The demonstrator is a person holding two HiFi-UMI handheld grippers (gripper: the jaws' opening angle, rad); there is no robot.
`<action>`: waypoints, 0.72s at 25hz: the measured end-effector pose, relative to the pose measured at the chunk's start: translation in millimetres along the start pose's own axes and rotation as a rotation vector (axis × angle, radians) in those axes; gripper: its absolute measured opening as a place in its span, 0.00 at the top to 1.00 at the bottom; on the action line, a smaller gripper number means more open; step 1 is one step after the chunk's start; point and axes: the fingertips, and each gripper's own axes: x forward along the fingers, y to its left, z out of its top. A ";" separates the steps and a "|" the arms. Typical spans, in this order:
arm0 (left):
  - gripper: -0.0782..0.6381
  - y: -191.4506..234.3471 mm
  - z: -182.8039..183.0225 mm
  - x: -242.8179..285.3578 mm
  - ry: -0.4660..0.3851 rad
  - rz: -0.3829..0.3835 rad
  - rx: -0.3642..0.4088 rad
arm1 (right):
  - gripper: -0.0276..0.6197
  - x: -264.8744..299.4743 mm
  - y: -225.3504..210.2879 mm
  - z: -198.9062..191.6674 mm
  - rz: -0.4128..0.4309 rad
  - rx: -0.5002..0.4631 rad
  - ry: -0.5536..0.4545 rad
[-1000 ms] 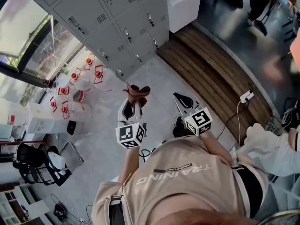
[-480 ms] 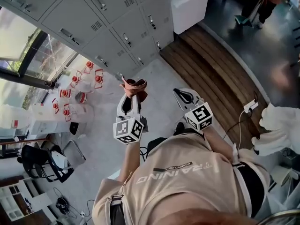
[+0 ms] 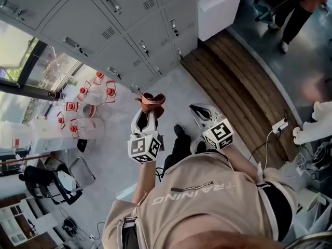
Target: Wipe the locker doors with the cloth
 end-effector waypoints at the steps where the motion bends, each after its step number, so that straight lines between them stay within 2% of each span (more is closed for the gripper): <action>1: 0.77 5.2 1.7 11.3 -0.006 -0.010 -0.005 | 0.93 8.1 -6.8 4.1 -0.014 -0.008 -0.001; 5: 0.77 20.4 25.1 50.7 -0.048 -0.064 0.014 | 0.93 33.9 -28.1 33.3 -0.080 -0.024 -0.020; 11: 0.77 47.2 69.2 97.0 -0.117 -0.131 0.046 | 0.93 80.6 -43.6 81.3 -0.124 -0.099 -0.055; 18: 0.77 75.5 83.9 140.7 -0.107 -0.150 0.060 | 0.93 119.8 -68.9 81.7 -0.160 -0.072 -0.028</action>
